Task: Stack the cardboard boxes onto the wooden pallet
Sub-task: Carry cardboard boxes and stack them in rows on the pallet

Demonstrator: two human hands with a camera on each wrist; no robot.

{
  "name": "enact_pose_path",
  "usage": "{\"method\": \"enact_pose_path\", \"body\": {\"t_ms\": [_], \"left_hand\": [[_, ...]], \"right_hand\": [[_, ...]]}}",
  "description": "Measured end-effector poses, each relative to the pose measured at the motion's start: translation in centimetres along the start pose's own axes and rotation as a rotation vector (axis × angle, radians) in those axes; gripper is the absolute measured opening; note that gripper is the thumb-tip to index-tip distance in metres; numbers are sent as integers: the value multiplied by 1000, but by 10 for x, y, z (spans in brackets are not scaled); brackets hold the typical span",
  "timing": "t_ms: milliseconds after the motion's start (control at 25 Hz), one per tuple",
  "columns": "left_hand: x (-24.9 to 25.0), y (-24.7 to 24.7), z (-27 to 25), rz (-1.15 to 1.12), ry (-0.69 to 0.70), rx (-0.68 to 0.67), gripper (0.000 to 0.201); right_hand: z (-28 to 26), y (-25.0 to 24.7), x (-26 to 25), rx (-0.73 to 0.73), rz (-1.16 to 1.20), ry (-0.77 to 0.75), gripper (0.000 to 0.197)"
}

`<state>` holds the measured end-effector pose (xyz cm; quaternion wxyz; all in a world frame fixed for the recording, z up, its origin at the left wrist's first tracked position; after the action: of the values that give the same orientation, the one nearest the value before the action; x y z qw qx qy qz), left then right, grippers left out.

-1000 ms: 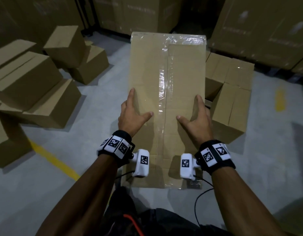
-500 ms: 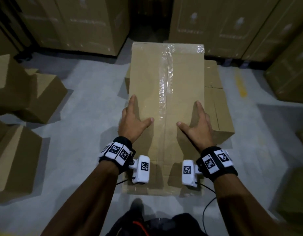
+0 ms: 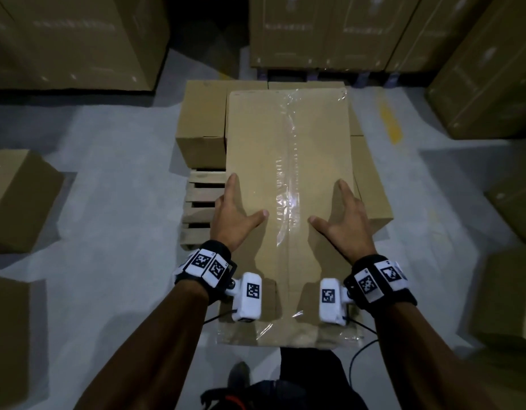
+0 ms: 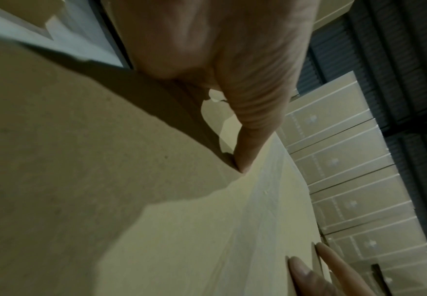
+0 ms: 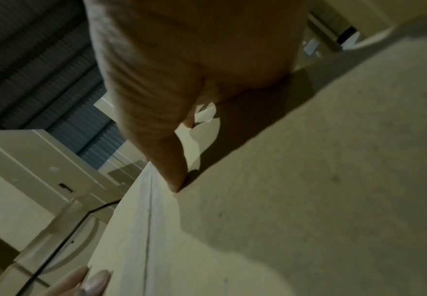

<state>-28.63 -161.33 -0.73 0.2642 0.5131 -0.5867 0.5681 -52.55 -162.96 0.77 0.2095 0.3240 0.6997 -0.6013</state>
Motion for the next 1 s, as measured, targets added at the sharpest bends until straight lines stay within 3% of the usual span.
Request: {"method": "enact_pose_path", "body": {"t_ms": [440,680,1000], "left_hand": [[-17,118,204,38,-176,-39,108],[-51,167,275,107,-249,-134,113],[-148,219,350,149,-306,-246,113]], "right_hand": [[240,28,61,-225,-16,104,102],[313,56,106,-256,-3,178,102],[383,138,172,-259,-104,258,101]]}}
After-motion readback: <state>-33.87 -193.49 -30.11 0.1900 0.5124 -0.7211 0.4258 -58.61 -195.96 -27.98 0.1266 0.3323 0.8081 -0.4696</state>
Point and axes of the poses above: each hand's wrist, its own z-axis towards the middle knuckle, its own y-axis out of the palm, x = y × z, the point moved 2 cm from there along z, towards the middle knuckle, and after that the axes turned 4 degrees about -z, right-handed, at the moved point
